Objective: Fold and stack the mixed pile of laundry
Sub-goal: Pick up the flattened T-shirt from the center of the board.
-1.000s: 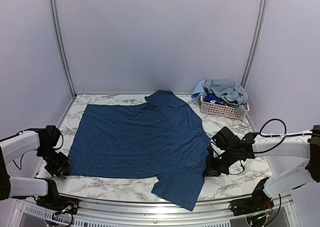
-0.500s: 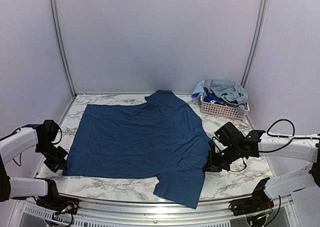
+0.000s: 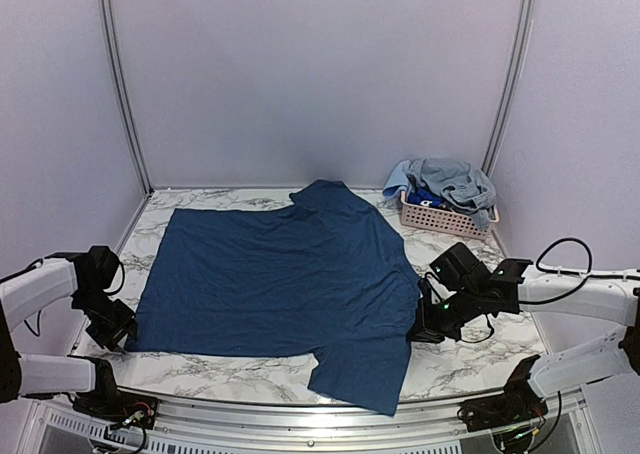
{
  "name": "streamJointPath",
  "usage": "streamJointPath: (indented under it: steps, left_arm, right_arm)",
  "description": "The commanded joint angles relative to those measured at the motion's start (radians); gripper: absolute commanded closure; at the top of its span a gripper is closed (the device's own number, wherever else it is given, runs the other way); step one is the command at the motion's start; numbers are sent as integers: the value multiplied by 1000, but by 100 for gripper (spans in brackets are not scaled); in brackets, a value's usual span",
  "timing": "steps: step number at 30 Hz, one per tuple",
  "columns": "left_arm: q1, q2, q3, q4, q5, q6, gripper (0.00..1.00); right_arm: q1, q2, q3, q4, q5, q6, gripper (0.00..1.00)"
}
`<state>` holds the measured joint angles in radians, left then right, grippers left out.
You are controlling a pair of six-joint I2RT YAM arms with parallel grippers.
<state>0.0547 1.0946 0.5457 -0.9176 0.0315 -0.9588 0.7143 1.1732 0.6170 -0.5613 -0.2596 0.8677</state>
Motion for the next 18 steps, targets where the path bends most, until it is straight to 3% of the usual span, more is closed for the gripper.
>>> streamJointPath:
  steps: [1, 6, 8, 10, 18]
  left_arm:
    - [7, 24, -32, 7, -54, -10, 59]
    - [9, 56, -82, 61, -45, -13, 65]
    - [9, 56, -88, 66, -36, -7, 78]
    - [9, 33, -79, 62, 1, -2, 98]
    - [9, -43, 64, -66, 18, -29, 100]
  right_arm:
    - [5, -7, 14, -15, 22, 27, 100]
    - [5, -9, 7, -10, 17, 27, 100]
    - [5, -13, 9, -12, 18, 28, 100]
    - [5, -19, 13, -15, 19, 23, 100]
    - [3, -74, 53, -44, 43, 33, 100]
